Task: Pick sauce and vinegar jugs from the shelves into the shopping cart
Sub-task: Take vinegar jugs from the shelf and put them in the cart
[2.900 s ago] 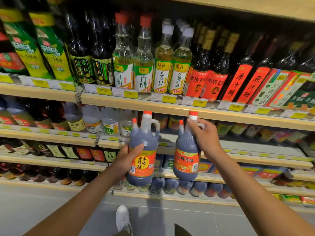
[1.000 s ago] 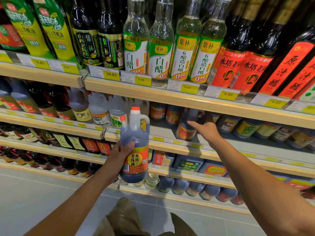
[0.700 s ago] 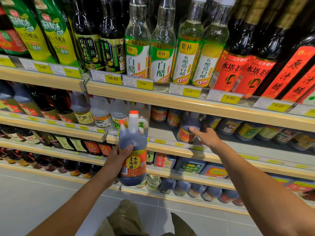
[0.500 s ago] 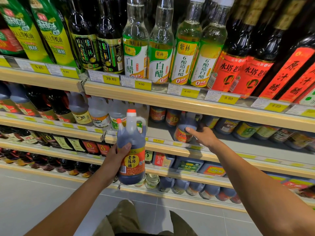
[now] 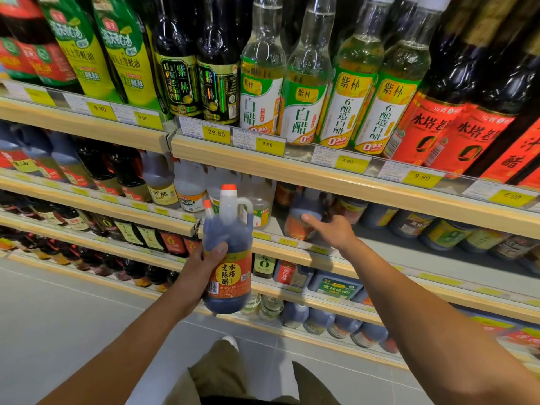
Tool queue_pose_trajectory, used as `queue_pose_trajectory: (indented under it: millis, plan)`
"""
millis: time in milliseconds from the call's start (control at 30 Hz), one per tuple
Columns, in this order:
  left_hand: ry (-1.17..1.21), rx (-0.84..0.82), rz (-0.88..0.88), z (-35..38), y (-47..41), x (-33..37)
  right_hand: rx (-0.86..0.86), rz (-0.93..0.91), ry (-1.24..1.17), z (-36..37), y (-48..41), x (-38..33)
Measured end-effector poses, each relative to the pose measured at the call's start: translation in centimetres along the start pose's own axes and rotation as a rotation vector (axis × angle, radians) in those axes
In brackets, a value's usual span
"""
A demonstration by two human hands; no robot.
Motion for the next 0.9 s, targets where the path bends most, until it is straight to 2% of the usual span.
queue_pose_trajectory:
  millis: [200,433,633,900]
  plan:
    - [-0.005,0.001,0.028,-0.5,0.3,0.2,0.007,0.028,0.039,3.6,-0.4,-1.7]
    - [-0.003,0.005,0.018,-0.3,0.1,0.2,-0.06,0.017,-0.169,3.1,0.5,-0.2]
    - [-0.006,-0.058,0.01,1.6,-0.6,0.5,0.073,-0.04,-0.235,0.4,3.5,0.3]
    - [-0.047,-0.221,-0.014,6.1,-1.7,1.0,-0.209,-0.031,-0.344,-0.6,9.3,-1.2]
Point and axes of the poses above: each hand's wrist, its own y-axis away from the middle knuckle, its own z-axis out of the palm, x = y × z, the point moved 2 cm from there along -y, towards the middle knuckle, and after that the axes turned 9 degrees about -y, right-handed, at the moved point
